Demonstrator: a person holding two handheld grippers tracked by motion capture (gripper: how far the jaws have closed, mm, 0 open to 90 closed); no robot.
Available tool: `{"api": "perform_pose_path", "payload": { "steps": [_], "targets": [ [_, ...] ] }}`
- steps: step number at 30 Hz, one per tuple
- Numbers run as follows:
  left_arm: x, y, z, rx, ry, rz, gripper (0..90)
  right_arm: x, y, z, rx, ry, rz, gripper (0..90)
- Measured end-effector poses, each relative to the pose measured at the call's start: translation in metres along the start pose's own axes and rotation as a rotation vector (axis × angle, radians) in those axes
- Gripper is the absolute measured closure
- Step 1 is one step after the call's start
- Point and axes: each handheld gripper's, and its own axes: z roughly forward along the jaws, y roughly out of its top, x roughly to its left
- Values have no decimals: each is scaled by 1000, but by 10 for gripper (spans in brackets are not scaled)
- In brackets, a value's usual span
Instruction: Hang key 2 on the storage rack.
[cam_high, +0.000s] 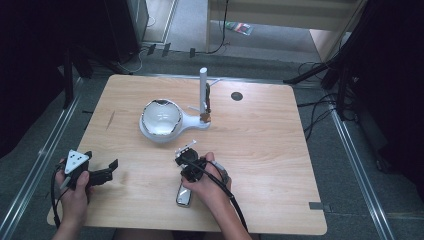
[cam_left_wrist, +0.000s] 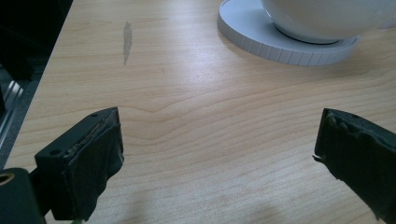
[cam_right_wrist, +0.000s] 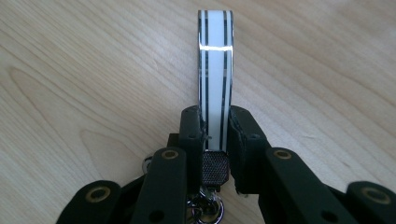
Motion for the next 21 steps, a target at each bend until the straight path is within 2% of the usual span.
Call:
{"api": "perform_pose_path", "payload": {
  "steps": [7,10,21],
  "targets": [
    [0,0,0,1,1,2,17,-5,-2,-14,-106,11,30,778],
    [0,0,0,2,-1,0,17,-7,-3,-20,-170,17,31,778],
    [0,0,0,3,3,2,17,-13,-5,-44,-358,-2,44,779]
  ]
}}
